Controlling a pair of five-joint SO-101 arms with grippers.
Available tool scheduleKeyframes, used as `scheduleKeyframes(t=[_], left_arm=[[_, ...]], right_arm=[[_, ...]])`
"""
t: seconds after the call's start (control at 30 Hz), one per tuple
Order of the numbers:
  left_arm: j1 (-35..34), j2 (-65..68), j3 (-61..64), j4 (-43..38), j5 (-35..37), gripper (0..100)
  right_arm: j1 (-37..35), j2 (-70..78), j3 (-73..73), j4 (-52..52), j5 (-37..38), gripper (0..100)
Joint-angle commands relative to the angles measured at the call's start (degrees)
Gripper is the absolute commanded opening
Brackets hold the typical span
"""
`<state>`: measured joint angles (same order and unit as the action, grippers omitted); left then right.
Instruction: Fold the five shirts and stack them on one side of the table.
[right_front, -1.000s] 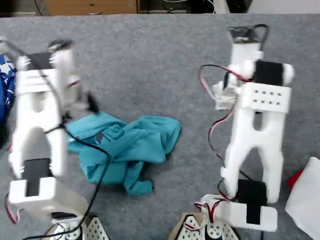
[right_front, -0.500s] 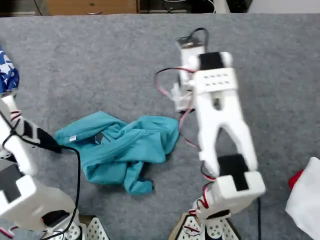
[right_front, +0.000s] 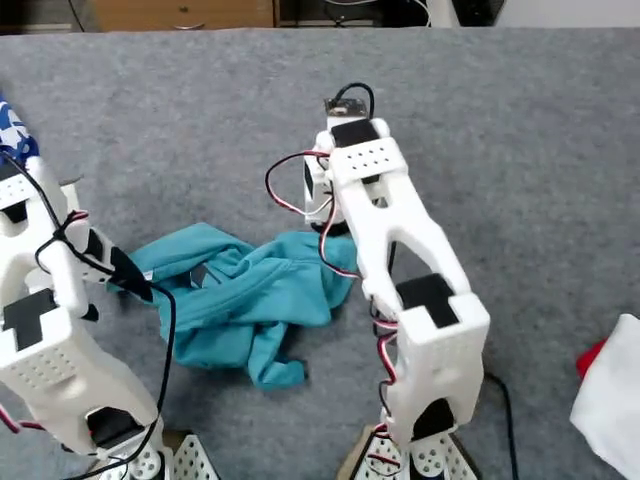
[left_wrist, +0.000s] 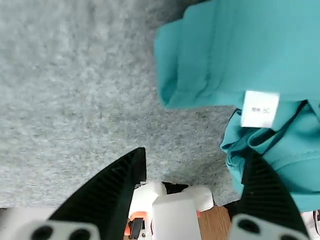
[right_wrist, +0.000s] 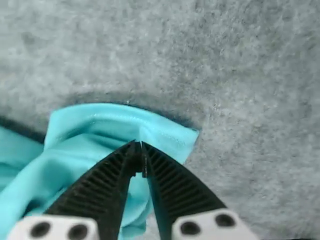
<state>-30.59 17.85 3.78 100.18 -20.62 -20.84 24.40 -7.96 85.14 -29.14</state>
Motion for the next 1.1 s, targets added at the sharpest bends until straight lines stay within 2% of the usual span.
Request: scheduleKeyframes(t=[0.0, 0.33, 0.5, 0.67, 0.83, 1.07], left_arm=[[1.5, -0.4, -2.5, 0.5, 0.2, 31], [5.3, -0.2, -2.9, 0.5, 0.2, 31], [3.0, 0.1, -7.6, 0.5, 0.2, 31], [1.5, 0.1, -12.0, 0.2, 0.1, 31], [1.2, 0.2, -10.5, -4.5, 0.1, 26], [5.5, 0.2, -5.5, -9.8, 0.1, 21]], right_arm=[[2.3, 1.2, -2.3, -0.5, -2.8, 0.9], [8.2, 2.6, -8.1, 4.7, -3.0, 0.9], [8.6, 2.6, -8.0, 4.8, -2.9, 0.9], [8.5, 2.6, -8.2, 4.8, 0.4, 0.9], [8.7, 2.6, -8.0, 4.8, 1.1, 0.9], [8.7, 2.3, -8.4, 4.8, 1.1, 0.9]])
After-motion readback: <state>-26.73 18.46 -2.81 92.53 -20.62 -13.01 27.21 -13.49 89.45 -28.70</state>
